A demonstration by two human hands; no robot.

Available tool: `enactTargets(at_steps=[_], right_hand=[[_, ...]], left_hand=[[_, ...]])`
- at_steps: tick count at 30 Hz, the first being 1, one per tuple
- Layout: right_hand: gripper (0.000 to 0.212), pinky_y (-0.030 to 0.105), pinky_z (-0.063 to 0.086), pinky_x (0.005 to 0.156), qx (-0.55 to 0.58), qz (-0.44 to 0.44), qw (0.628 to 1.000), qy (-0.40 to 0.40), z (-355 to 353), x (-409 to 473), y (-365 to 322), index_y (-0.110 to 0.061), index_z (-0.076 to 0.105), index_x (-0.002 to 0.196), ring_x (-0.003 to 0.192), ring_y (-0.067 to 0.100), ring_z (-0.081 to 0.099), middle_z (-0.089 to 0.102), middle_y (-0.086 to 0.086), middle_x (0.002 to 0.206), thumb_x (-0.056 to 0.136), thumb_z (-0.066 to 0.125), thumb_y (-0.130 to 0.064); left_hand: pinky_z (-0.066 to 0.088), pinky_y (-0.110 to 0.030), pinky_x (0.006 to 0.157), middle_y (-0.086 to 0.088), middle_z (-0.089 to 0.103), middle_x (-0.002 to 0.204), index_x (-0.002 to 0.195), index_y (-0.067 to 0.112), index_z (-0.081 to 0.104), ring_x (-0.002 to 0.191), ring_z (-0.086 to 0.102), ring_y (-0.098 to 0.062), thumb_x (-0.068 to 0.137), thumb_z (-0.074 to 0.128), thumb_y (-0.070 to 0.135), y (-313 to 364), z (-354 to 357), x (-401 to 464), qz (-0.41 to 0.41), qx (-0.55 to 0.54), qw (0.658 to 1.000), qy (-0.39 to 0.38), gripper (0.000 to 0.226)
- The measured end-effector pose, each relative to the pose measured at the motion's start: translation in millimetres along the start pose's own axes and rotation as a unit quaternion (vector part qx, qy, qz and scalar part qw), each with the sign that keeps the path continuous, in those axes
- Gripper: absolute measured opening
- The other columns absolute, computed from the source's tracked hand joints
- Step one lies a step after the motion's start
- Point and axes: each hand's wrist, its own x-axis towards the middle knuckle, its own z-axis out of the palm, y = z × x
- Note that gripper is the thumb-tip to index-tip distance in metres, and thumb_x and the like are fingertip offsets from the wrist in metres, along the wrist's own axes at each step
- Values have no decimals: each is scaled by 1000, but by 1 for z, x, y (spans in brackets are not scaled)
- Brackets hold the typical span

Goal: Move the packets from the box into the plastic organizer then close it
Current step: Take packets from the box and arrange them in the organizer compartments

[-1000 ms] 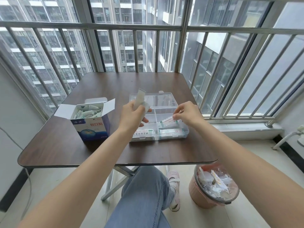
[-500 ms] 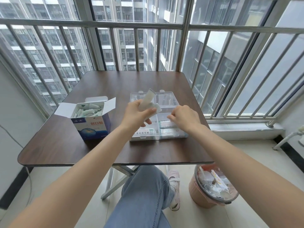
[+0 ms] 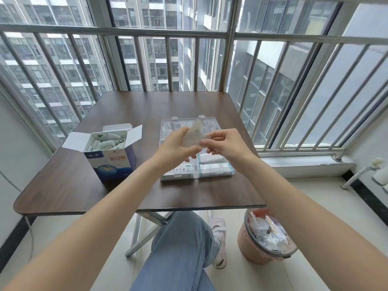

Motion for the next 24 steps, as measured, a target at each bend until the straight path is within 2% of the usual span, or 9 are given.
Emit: enactTargets(at_steps=[2, 5, 9, 13, 16, 19, 22, 24], right_hand=[[14, 14, 41, 49, -1, -9, 1000, 1, 1, -2, -2, 5, 69, 92, 46, 4, 53, 64, 7, 65, 80, 71, -1], [6, 16, 38, 47, 9, -5, 1000, -3, 3, -4, -3, -6, 68, 83, 46, 6, 52, 65, 3, 62, 80, 71, -2], [16, 17, 43, 47, 37, 31, 998, 28, 1, -5, -6, -18, 61, 72, 52, 7, 61, 66, -3, 65, 82, 71, -11], [13, 20, 50, 49, 75, 48, 996, 23, -5, -10, -9, -14, 59, 77, 61, 13, 68, 67, 4, 75, 82, 71, -11], [12, 16, 49, 49, 90, 33, 995, 38, -5, -9, -9, -9, 59, 79, 56, 9, 66, 65, 6, 72, 81, 70, -5], [13, 13, 41, 47, 77, 24, 996, 37, -6, -7, -10, -5, 65, 94, 54, 7, 65, 67, 7, 77, 81, 69, -5], [7, 12, 35, 43, 85, 32, 995, 33, -9, -5, -10, -7, 66, 87, 51, 6, 62, 68, 1, 69, 81, 68, -3], [7, 11, 42, 45, 164, 40, 985, 29, -10, -3, -10, -6, 63, 81, 53, 7, 64, 67, -1, 62, 82, 66, 0]], left_hand=[[37, -12, 41, 0, 57, 70, 106, 7, 51, 43, 52, 3, 96, 47, 10, 1, -3, -2, 1, 19, 1000, -22, 11], [36, -13, 39, 0, 59, 70, 103, 5, 50, 41, 52, 1, 101, 34, 8, 0, -6, -3, 11, 3, 1000, -29, 16], [42, -18, 41, -1, 66, 82, 102, 5, 55, 48, 57, -5, 100, 41, 11, -9, -9, -1, 25, -32, 999, 14, 15], [42, -18, 41, -1, 66, 81, 96, 11, 58, 46, 55, -4, 94, 54, 11, -17, -12, 0, 19, -41, 998, 51, 4], [40, -18, 40, 1, 66, 76, 89, 17, 59, 45, 54, -6, 89, 61, 7, -18, -13, 2, 23, -38, 997, 60, 10], [39, -18, 39, 0, 69, 77, 94, 12, 61, 44, 54, -6, 86, 65, 7, -15, -14, 4, 16, -15, 999, 38, 11], [39, -18, 39, 1, 69, 77, 90, 16, 60, 44, 53, -5, 86, 65, 9, -14, -12, 4, 19, -9, 999, 35, 10], [40, -18, 40, 2, 69, 77, 88, 18, 60, 44, 53, -5, 88, 63, 10, -14, -12, 4, 18, -23, 998, 60, 8]])
